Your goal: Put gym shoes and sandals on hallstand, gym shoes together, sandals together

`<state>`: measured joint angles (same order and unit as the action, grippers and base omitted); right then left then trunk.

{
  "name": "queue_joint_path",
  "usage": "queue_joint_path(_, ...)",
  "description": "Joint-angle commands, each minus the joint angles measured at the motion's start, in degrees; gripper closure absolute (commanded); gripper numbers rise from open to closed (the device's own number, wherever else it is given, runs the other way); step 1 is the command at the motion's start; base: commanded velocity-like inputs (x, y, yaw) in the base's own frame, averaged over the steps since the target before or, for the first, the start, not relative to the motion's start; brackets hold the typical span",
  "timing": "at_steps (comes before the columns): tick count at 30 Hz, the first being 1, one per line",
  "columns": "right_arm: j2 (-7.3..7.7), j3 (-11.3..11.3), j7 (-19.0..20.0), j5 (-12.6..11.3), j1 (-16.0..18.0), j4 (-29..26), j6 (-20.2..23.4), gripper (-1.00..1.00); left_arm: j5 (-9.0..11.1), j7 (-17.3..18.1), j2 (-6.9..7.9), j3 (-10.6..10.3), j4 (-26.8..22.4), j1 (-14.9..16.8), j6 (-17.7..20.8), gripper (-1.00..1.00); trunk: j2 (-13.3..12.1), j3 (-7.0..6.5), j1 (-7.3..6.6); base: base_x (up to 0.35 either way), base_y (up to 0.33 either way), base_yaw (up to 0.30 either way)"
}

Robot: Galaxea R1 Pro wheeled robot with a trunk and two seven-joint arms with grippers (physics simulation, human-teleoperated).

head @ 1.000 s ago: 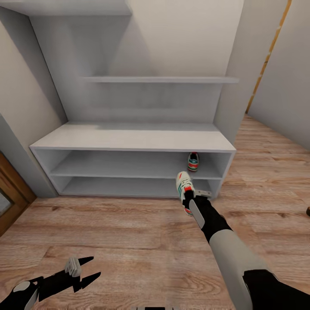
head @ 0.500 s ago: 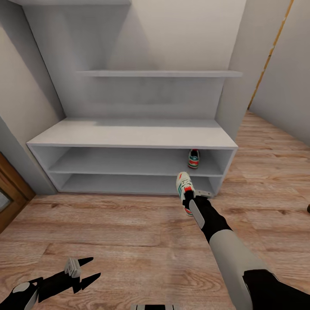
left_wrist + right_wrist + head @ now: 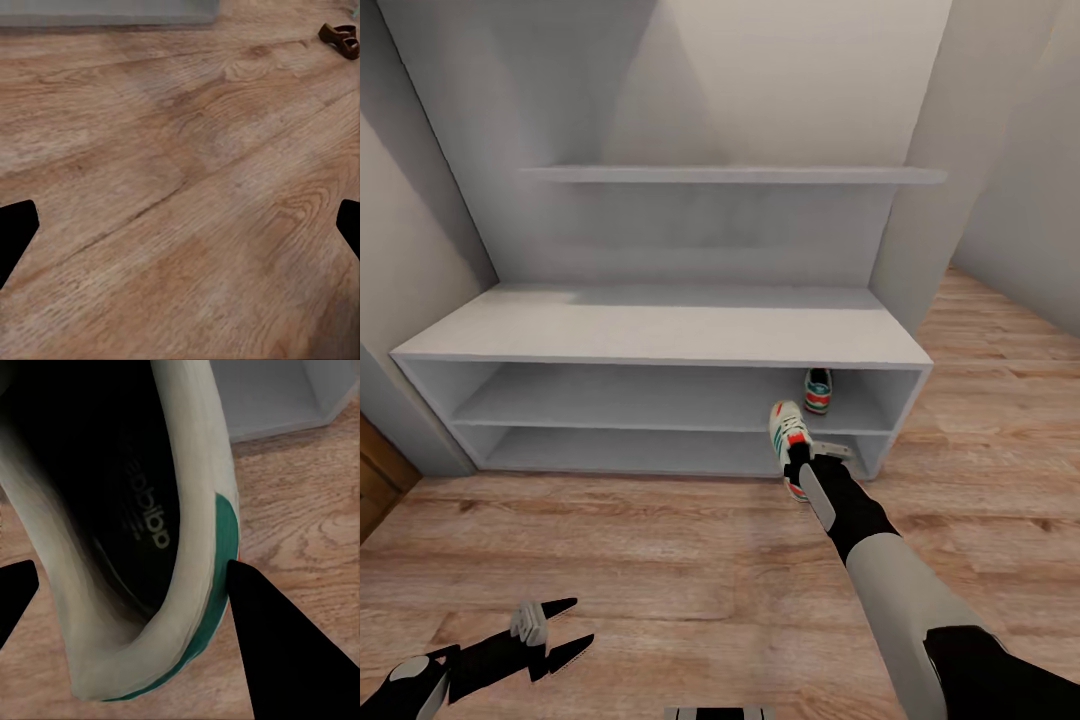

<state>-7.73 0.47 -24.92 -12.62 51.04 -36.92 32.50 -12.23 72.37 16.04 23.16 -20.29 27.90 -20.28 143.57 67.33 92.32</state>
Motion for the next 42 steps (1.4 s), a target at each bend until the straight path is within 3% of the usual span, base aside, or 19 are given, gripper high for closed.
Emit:
queue_joint_path(1,0.0,0.1,-0.5,-0.6,0.0,-0.1,0.1,1.0,-0.5,0.2,-0.04,0.5,0.0,0.0,-0.3,-1.0,0.0,0.05,0.02,0.334,0.0,0.0)
queue_joint_path(12,0.0,0.1,-0.5,-0.6,0.0,-0.1,0.1,1.0,-0.5,0.2,-0.04,0.5,0.0,0.0,-0.3,-1.0,0.0,0.05,0.02,0.335,0.0,0.0)
queue_joint_path(42,0.08,0.0,-0.5,-0.5,0.0,-0.1,0.1,1.0,-0.5,0.6,-0.04,0.5,0.0,0.0,-0.3,-1.0,0.0,0.05,0.02,0.147,0.0,0.0)
